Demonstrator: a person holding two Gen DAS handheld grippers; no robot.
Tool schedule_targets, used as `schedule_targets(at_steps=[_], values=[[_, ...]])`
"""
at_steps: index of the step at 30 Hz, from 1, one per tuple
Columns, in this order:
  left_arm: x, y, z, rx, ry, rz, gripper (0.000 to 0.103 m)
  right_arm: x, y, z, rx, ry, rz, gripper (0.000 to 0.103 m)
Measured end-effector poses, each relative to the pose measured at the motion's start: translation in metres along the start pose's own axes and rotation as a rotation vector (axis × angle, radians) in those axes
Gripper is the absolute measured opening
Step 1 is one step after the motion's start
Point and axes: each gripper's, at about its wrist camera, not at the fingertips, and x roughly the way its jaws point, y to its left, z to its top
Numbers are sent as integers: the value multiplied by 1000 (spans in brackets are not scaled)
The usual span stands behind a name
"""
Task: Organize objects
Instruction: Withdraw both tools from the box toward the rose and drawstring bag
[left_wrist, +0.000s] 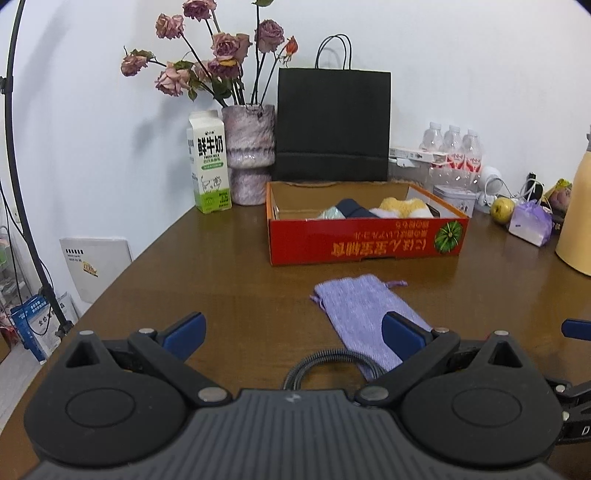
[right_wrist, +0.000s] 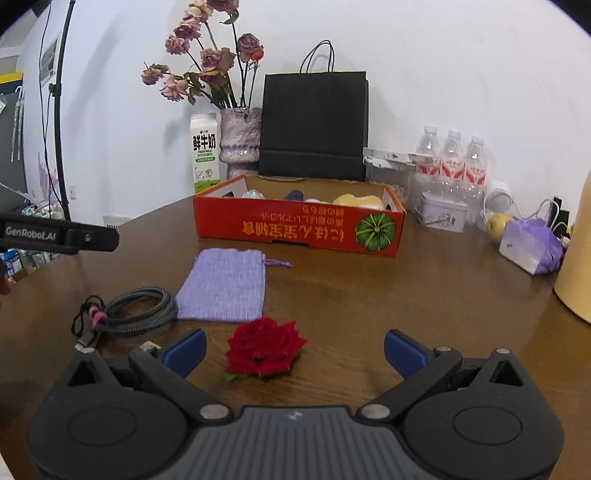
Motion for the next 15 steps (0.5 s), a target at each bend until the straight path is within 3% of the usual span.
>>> schedule_targets(at_steps=[15], values=[[-7,0,-29,8,73,-9,103,-2,0,-24,15,48,-4,103]])
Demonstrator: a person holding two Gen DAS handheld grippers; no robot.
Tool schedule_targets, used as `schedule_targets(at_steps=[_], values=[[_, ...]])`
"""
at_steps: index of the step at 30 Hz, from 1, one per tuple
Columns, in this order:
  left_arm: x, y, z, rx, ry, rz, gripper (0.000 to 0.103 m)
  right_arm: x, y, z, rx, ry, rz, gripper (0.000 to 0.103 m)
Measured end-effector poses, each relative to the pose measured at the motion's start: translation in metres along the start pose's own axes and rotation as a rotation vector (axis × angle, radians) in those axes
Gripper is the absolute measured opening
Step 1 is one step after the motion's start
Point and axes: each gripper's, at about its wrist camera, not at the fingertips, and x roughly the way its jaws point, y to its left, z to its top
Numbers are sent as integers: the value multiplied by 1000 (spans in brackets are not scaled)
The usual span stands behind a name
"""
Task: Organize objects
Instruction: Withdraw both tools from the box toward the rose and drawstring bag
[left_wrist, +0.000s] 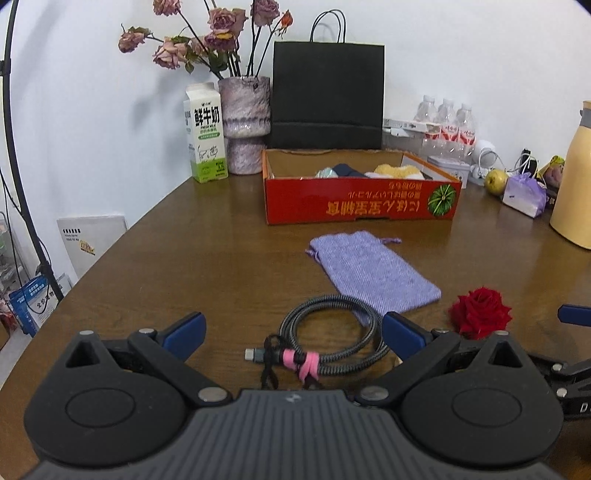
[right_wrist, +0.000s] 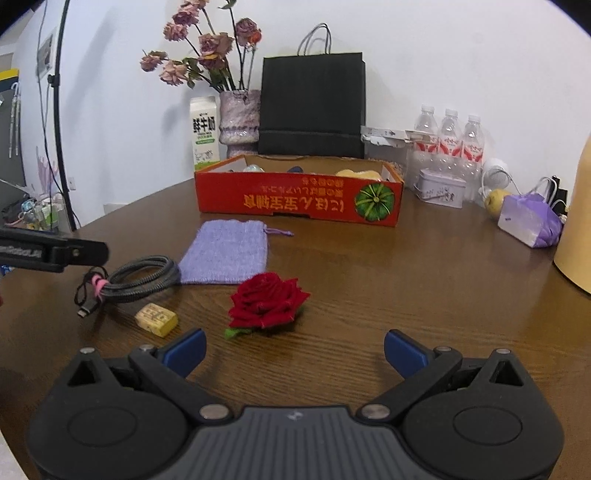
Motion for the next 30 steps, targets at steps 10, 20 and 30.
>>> schedule_targets(at_steps=[10,20,30], values=[[11,18,-13,-1,82,-16,103,1,-7,-5,47,7,1,103],[39,0,10,75,128,-144,103,7,-6,-3,33,37,-3,103],[85,-1,13,105,247,-206,103,11,-6,-2,34,65,-14,103]])
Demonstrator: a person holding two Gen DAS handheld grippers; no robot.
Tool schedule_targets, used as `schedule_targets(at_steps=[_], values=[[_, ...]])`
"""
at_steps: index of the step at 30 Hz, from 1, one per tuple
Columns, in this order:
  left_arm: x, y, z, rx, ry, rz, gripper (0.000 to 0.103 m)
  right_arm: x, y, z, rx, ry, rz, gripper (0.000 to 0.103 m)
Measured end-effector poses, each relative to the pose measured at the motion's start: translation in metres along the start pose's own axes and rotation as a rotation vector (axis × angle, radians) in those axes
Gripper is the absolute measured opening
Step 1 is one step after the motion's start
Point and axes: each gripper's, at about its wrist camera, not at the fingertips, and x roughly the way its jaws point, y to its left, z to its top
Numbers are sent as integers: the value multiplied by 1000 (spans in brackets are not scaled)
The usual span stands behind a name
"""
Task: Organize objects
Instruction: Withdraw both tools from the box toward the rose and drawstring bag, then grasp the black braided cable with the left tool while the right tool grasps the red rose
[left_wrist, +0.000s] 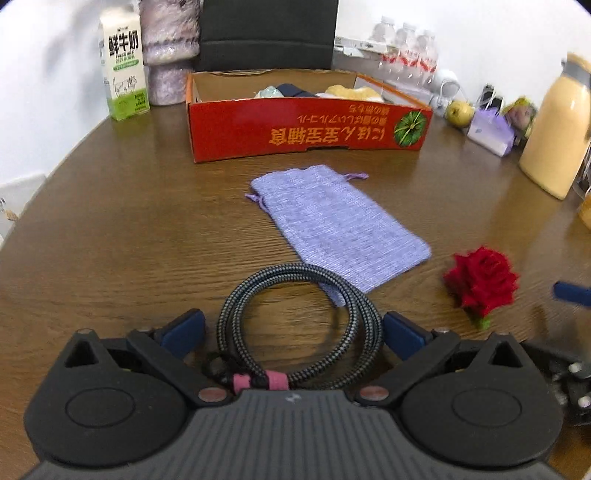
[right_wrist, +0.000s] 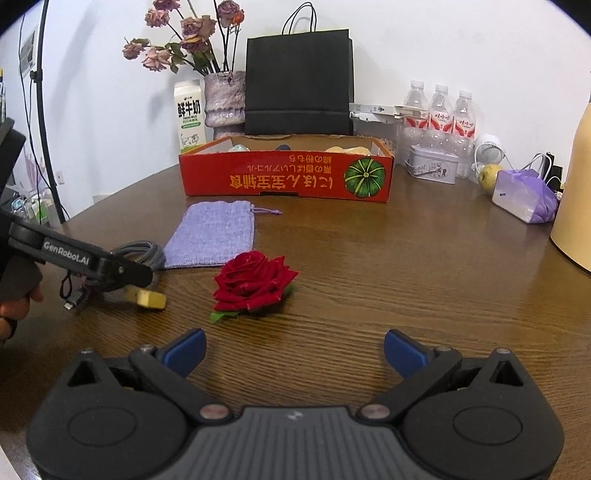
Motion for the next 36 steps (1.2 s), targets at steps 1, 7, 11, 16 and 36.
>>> schedule_targets(at_steps=[1,7,11,16,36], values=[[1,-4,-2,27,-6,18,103,1,0,0,-2,5,-1,103],[-6,-2,-12,5,-89,23,91,5,2,2,-9,28,-13,103],[-9,-1,-16,-16,-146,74,89,7,3,3,-20,39,-29,103],[-37,1,-24,-49,-329,167,88,9,5,3,-24,43,-45,103],[-65,21,-44,-137,-458,235,89,20,35,16,-62,17,24,103]])
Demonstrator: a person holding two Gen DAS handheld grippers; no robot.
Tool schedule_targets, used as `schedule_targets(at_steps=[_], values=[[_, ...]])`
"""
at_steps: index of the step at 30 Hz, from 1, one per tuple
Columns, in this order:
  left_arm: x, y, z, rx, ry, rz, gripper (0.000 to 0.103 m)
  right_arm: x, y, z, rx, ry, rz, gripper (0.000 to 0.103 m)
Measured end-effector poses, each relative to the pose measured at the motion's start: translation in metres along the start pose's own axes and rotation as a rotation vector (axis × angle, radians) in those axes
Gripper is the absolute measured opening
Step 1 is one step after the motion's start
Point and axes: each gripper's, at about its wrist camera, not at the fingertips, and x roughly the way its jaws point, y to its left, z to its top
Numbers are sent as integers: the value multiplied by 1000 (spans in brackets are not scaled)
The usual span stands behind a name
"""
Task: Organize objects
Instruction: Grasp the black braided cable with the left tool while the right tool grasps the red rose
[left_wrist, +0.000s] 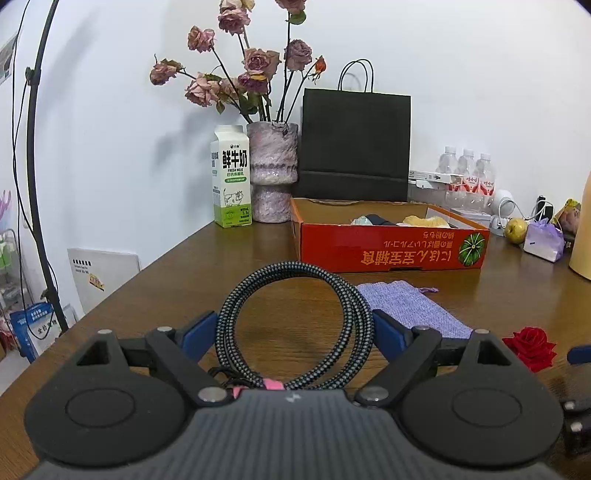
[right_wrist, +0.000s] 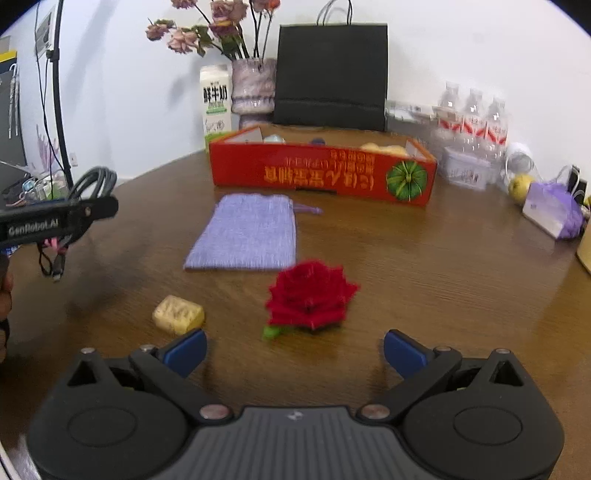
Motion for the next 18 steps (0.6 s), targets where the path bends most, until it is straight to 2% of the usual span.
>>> schedule_targets(at_steps=[11,15,18], values=[[0,5,-1,-30,6,-27,89,29,-1,18,20,27,-61,101],[0,6,-1,-32,10,-37,89,35,-4,19,41,40,-56,91],[1,5,0,-32,11,-38,89,34,-8,19,62,32,-35,75]])
